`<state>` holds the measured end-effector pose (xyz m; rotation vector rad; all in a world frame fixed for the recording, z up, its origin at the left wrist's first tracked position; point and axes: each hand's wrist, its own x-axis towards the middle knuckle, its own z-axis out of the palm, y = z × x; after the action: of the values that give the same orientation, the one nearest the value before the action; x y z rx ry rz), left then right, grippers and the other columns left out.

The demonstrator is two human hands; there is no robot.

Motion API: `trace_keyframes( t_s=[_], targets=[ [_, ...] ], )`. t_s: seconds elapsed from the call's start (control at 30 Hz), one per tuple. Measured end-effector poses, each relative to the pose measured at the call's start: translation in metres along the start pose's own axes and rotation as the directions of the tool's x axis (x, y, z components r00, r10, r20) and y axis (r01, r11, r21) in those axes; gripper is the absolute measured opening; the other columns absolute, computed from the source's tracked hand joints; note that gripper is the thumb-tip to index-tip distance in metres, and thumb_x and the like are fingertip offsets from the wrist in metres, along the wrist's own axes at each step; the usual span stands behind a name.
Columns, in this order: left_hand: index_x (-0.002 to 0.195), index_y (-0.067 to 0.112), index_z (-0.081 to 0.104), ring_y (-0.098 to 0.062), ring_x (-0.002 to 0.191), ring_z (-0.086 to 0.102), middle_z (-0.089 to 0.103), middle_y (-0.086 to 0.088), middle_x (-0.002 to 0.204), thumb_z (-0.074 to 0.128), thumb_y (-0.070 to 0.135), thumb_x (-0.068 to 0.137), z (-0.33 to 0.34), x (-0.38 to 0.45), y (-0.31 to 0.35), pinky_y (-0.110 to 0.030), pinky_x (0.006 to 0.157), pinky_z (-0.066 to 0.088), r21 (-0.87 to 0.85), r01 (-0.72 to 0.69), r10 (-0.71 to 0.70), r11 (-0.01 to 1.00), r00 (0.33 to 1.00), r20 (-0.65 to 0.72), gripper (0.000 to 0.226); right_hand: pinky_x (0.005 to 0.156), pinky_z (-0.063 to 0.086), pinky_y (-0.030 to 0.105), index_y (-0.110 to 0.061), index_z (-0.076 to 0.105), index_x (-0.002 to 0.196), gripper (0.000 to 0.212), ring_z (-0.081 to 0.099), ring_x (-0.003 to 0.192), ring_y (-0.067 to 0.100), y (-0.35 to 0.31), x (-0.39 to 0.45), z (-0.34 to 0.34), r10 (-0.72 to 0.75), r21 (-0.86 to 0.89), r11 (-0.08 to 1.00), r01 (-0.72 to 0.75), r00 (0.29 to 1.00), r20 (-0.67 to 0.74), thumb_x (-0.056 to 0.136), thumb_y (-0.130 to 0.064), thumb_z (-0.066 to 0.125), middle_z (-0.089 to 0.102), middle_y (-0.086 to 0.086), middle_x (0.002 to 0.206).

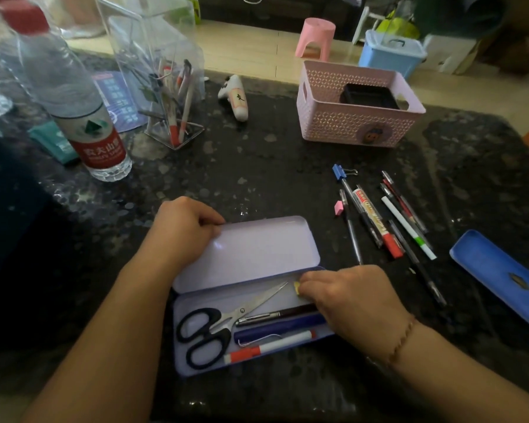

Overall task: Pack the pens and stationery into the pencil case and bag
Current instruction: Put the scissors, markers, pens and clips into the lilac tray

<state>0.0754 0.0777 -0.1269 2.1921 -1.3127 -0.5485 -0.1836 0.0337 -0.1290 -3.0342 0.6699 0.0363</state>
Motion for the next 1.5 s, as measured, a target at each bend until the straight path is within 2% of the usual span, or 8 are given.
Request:
trace_keyframes(
  t_s=[0.2,0.4,0.5,0.67,0.97,1.17,1.33,1.5],
  targets=[
    [0.093,0.021,0.078,-0.008,0.085,0.061,0.073,0.003,0.095,0.071,0.013,0.082,0.0,0.001,-0.001,-0.017,0.08,0.041,-0.012,0.021,-0.021,1.0,1.0,0.0,0.016,0.043,0.052,0.032,-0.023,0.073,0.089,0.029,0.061,0.052,0.016,-0.002,-0.002,-0.001,-0.002,-0.022,1.0,0.002,1.0,-0.004,0.064,-0.032,0.084,0.068,-0.003,0.098],
    [0.093,0.021,0.078,-0.01,0.085,0.062,0.074,0.002,0.094,0.072,0.013,0.081,0.001,0.003,-0.002,-0.02,0.082,0.043,-0.013,0.016,-0.017,1.0,1.0,-0.003,0.015,0.057,0.052,0.033,-0.022,0.07,0.098,0.016,0.065,0.069,0.017,0.033,-0.008,-0.028,0.245,0.085,0.969,-0.23,0.905,-0.349,0.085,-0.025,0.063,0.068,-0.006,0.097],
    [0.091,0.021,0.078,-0.007,0.078,0.059,0.072,0.003,0.09,0.071,0.012,0.081,0.002,0.002,0.001,-0.021,0.078,0.042,-0.018,0.035,-0.035,0.999,0.999,-0.001,0.015,0.074,0.053,0.035,-0.03,0.06,0.119,0.035,0.065,0.096,0.021,0.069,0.016,-0.029,0.475,0.013,0.877,-0.479,0.864,-0.169,0.084,-0.031,0.063,0.06,-0.009,0.121],
    [0.089,0.021,0.078,-0.006,0.077,0.059,0.073,0.002,0.088,0.072,0.01,0.08,0.001,0.002,0.001,-0.018,0.075,0.04,-0.034,0.033,-0.033,0.999,0.999,0.01,0.016,0.088,0.048,0.036,-0.037,0.055,0.121,0.033,0.058,0.11,0.02,0.097,0.051,-0.019,0.53,0.03,0.847,-0.53,0.848,0.014,0.088,-0.032,0.059,0.058,-0.01,0.126],
    [0.091,0.02,0.078,-0.008,0.083,0.061,0.071,0.004,0.088,0.072,0.012,0.081,0.0,0.003,0.001,-0.018,0.079,0.041,-0.032,0.012,-0.012,0.999,1.0,0.01,0.015,0.078,0.054,0.028,-0.021,0.057,0.12,0.04,0.063,0.084,0.01,0.068,0.022,-0.036,0.272,0.3,0.937,-0.178,0.911,-0.31,0.081,-0.014,0.067,0.066,-0.005,0.098],
    [0.091,0.02,0.078,-0.009,0.084,0.062,0.074,0.003,0.092,0.073,0.011,0.079,-0.001,0.001,0.001,-0.019,0.082,0.042,-0.039,0.007,-0.007,0.999,1.0,-0.001,0.016,0.067,0.055,0.023,-0.027,0.057,0.108,0.025,0.06,0.076,0.004,0.013,-0.004,-0.037,0.061,0.221,0.974,-0.048,0.997,-0.051,0.083,-0.024,0.058,0.065,-0.01,0.087],
    [0.091,0.021,0.078,-0.007,0.083,0.059,0.072,0.005,0.09,0.071,0.01,0.081,-0.001,0.0,0.003,-0.017,0.08,0.04,-0.032,0.01,-0.01,0.999,1.0,-0.002,0.017,0.053,0.042,0.028,-0.028,0.065,0.083,0.013,0.049,0.066,0.012,0.013,-0.002,-0.025,-0.051,-0.089,0.995,0.048,0.998,-0.023,0.073,-0.032,0.073,0.064,-0.01,0.074],
    [0.091,0.022,0.078,-0.009,0.083,0.061,0.071,0.005,0.087,0.072,0.012,0.08,-0.002,0.0,0.002,-0.019,0.079,0.041,-0.032,0.018,-0.018,0.999,1.0,0.001,0.016,0.06,0.046,0.03,-0.027,0.069,0.085,0.011,0.052,0.078,0.013,0.012,-0.006,-0.015,-0.008,-0.089,0.996,0.002,0.998,-0.069,0.076,-0.035,0.07,0.065,-0.01,0.088]
  ],
)
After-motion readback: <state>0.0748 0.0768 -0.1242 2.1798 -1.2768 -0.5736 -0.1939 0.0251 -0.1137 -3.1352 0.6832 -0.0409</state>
